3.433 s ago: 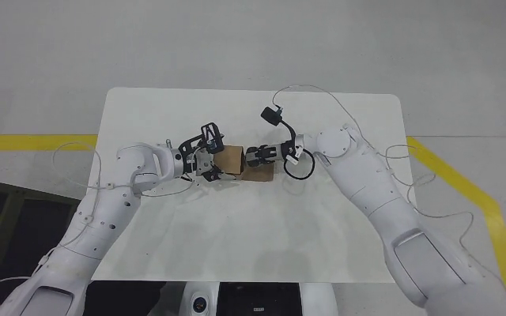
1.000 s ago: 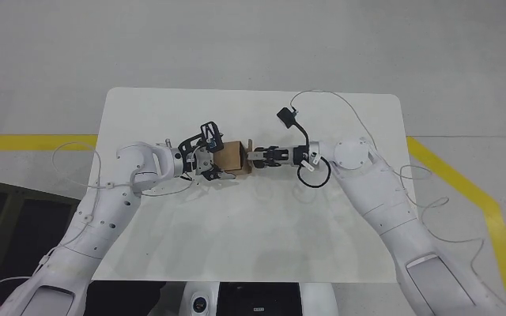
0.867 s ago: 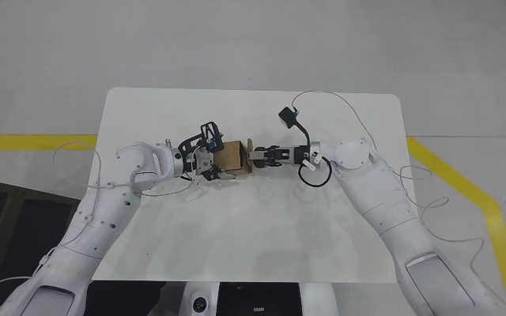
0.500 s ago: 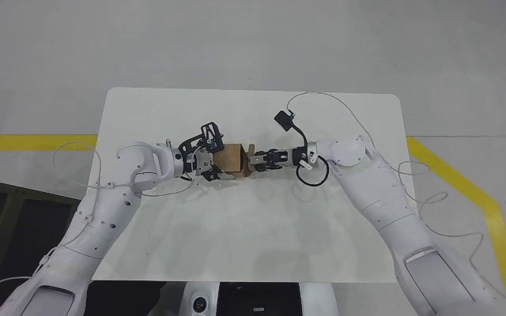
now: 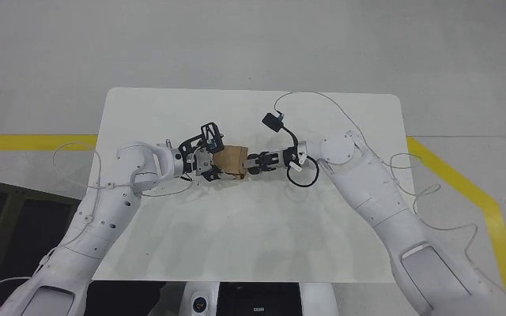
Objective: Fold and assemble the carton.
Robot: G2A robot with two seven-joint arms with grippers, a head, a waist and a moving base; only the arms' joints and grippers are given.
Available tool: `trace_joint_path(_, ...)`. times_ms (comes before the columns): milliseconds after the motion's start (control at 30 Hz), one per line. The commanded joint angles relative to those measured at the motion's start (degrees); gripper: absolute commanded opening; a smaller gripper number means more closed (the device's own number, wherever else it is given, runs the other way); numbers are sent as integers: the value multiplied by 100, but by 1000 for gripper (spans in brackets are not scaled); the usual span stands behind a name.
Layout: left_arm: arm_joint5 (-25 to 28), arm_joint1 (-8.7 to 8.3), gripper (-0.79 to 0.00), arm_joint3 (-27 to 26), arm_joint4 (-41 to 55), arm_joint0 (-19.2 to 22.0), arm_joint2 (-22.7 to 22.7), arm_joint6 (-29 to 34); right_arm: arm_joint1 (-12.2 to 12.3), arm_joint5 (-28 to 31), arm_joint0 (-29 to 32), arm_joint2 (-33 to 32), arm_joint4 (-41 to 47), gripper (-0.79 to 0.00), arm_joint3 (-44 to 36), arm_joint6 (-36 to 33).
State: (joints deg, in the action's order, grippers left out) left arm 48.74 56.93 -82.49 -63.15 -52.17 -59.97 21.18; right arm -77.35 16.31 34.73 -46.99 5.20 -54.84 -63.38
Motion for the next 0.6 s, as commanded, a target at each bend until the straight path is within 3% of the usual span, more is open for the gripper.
trace_joint_path(0, 10, 0, 0, -3, -5, 1, 1, 3, -4, -12, -16, 13, -41, -680, 1, 1)
trace_joint_path(567, 17, 3, 0, -1, -20, 0, 3, 17, 28, -169, -17, -47, -293, -699, -185, 42)
